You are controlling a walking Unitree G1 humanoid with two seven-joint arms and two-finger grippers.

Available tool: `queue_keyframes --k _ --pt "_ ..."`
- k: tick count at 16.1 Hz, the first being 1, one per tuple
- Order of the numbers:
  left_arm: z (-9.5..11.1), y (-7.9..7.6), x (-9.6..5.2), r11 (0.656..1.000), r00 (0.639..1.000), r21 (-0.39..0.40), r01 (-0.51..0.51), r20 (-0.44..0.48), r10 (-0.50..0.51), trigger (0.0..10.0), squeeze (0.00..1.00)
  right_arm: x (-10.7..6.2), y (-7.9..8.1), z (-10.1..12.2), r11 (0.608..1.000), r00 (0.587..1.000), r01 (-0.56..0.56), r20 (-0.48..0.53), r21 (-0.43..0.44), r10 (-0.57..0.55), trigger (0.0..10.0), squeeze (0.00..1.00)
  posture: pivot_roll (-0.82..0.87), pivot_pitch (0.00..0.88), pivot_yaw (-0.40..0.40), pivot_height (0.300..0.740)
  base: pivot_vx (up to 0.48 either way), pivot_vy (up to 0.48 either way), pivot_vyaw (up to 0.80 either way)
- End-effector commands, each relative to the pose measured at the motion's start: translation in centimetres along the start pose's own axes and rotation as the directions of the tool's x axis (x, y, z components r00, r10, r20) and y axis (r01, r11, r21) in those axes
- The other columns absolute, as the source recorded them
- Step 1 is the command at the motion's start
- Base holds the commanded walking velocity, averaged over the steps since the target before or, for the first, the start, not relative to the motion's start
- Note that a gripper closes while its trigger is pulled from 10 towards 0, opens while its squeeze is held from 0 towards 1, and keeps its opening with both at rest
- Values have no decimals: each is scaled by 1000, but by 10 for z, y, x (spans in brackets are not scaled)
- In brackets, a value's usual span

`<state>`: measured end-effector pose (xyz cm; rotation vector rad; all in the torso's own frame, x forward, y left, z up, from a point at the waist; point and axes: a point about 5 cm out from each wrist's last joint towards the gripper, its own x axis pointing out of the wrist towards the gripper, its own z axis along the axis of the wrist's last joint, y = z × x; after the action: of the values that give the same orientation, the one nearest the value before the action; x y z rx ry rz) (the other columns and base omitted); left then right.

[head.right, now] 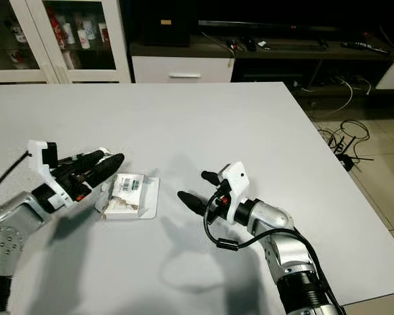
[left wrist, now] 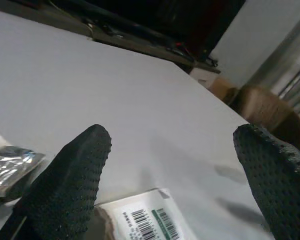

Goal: Picking trash to rubbish bin

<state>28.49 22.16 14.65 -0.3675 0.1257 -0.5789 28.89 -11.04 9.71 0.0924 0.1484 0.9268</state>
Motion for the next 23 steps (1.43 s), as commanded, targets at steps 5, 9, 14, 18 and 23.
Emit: queue_keyframes --k 5,9,14,18,23 --pt "20 2 -14 995 999 101 -26 -31 29 10000 0 -2 1 2 1000 1000 -3 10 14 3 10000 0 7 59 -56 740 0 0 0" --pt "12 -9 -34 996 994 73 55 -98 -48 10000 0 -1 2 2 1000 1000 -5 8 19 5 10000 0 22 66 -59 740 0 0 0" --pt "-15 -6 -38 1000 983 -9 20 -184 -22 10000 0 0 3 -1 1000 1000 -10 -8 15 11 10000 0 18 66 -60 740 0 0 0" --pt "-18 -7 -39 1000 978 3 12 -206 -11 10000 0 -2 2 -1 1000 1000 -3 -9 16 4 10000 0 19 66 -54 740 0 0 0" --pt "-16 -3 -54 1000 973 6 -25 -231 26 10000 0 -1 2 -2 1000 1000 -2 -10 17 2 10000 0 33 71 -53 740 0 0 0"
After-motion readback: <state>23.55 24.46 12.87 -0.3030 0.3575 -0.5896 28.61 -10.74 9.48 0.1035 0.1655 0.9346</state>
